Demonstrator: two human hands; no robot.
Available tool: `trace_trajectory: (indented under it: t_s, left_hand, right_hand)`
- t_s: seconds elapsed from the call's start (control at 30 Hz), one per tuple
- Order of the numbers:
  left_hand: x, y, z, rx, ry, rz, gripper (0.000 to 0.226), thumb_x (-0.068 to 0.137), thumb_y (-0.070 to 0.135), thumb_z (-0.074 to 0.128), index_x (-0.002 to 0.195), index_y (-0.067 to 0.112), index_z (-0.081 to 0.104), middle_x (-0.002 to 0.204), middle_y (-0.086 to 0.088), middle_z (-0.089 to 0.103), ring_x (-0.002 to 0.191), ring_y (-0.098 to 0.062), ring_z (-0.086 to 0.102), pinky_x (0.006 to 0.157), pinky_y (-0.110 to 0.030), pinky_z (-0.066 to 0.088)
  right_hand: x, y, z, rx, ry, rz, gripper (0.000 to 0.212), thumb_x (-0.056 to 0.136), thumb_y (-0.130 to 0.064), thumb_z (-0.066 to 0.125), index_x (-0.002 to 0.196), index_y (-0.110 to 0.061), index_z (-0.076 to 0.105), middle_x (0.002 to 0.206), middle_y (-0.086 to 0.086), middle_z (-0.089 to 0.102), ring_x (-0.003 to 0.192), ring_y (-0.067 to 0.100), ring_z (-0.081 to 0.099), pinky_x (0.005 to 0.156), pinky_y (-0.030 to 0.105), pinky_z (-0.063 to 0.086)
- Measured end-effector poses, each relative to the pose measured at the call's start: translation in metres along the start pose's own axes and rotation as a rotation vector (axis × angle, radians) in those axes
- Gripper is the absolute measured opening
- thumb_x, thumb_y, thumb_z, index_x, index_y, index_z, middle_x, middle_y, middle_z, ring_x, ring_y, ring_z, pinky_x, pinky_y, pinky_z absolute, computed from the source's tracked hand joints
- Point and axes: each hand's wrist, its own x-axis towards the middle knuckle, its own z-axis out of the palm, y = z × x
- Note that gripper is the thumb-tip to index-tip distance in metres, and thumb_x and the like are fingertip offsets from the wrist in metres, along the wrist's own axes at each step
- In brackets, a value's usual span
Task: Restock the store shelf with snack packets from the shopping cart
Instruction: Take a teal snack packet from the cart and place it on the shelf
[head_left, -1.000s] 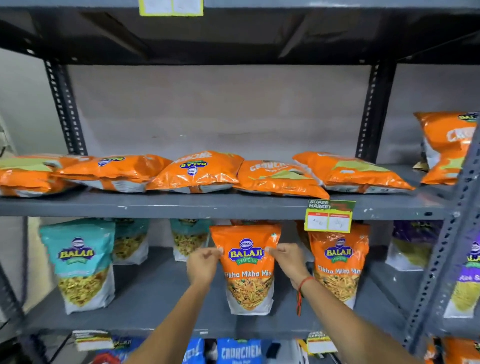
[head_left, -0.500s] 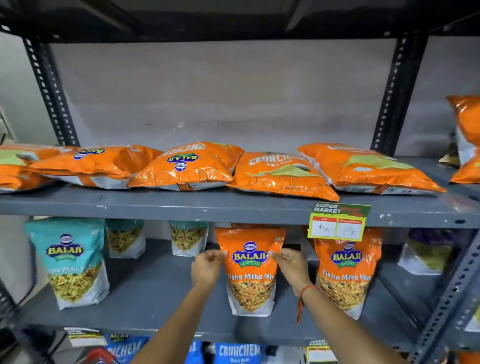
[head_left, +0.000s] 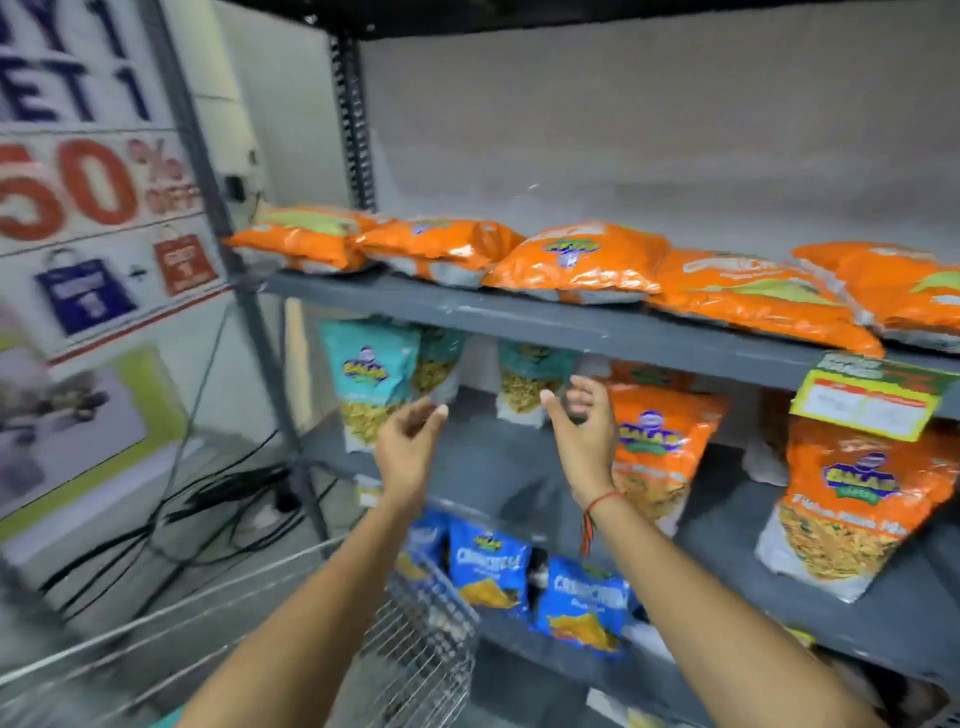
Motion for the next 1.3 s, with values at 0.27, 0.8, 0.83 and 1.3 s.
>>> trace_trajectory:
  t_s: [0.27, 0.8, 0.83, 1.3]
  left_hand:
    - [-0.042, -0.063, -0.262, 0.303, 0.406, -0.224, 0.042, 0.068, 0.045, 0.072, 0.093, 0.013, 0.074, 0.090, -0.010, 0.077, 0.090, -0.022, 0.072, 0.086, -0.042, 0.057]
    - [-0.139, -0.271, -0.373, 0.594, 0.323, -0.955, 0.046, 0.072, 0.020, 0.075, 0.117, 0.016, 0.064, 0.105, -0.012, 0.074, 0.083, -0.025, 0.068, 0.070, -0.029, 0.050]
    - [-0.135, -0.281, -0.373, 0.562, 0.339, -0.952, 0.051, 0.071, 0.021, 0.076, 0.120, 0.017, 0.062, 0.106, -0.011, 0.074, 0.086, -0.024, 0.068, 0.072, -0.028, 0.048]
    - [-0.105, -0.324, -0.365, 0.646, 0.581, -0.873, 0.016, 0.081, 0.023, 0.069, 0.087, 0.009, 0.074, 0.086, -0.010, 0.077, 0.079, -0.026, 0.070, 0.066, -0.030, 0.047]
  right_hand:
    - [-0.154, 0.004, 0.144, 0.111, -0.591, 0.176, 0.026, 0.080, -0.017, 0.073, 0.103, -0.009, 0.064, 0.086, -0.002, 0.061, 0.080, 0.012, 0.056, 0.074, 0.018, 0.046]
    - [-0.306, 0.258, 0.299, -0.565, -1.568, 0.640, 0.055, 0.076, -0.011, 0.074, 0.127, -0.012, 0.052, 0.117, 0.008, 0.066, 0.104, 0.025, 0.064, 0.087, 0.036, 0.054]
    - [-0.311, 0.266, 0.309, -0.555, -1.604, 0.649, 0.060, 0.075, -0.010, 0.075, 0.130, -0.009, 0.050, 0.119, 0.007, 0.064, 0.105, 0.025, 0.063, 0.091, 0.037, 0.054]
    - [-0.330, 0.272, 0.331, -0.374, -1.453, 0.653, 0.006, 0.082, -0.015, 0.070, 0.078, -0.019, 0.072, 0.088, 0.007, 0.074, 0.080, 0.017, 0.070, 0.074, 0.030, 0.058]
